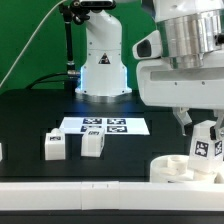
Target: Assemble stool
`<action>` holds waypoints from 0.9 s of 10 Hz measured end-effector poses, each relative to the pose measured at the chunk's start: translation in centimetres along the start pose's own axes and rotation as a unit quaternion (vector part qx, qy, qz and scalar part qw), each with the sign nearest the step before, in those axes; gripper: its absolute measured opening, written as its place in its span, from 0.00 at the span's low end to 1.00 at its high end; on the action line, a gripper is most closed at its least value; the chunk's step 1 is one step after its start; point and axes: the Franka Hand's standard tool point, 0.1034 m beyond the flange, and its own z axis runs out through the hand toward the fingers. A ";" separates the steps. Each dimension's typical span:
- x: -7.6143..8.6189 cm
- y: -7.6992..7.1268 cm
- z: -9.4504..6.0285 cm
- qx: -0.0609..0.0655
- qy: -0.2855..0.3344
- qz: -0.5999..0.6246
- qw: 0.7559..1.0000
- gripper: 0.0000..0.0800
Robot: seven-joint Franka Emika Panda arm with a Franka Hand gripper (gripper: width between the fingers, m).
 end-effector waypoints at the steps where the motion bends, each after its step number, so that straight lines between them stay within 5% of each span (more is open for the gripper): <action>1: 0.0 0.0 0.0 0.000 0.000 0.011 1.000 0.43; 2: -0.1 0.0 0.0 0.001 -0.002 0.059 0.998 0.43; 5: -0.7 0.1 0.4 0.039 -0.009 0.280 0.959 0.43; 9: -1.2 -0.5 0.1 0.048 -0.023 0.390 0.919 0.43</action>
Offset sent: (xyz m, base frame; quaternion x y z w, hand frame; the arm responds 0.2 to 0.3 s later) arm -0.0186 -0.0111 -0.0064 0.0236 0.0189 0.3341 0.9420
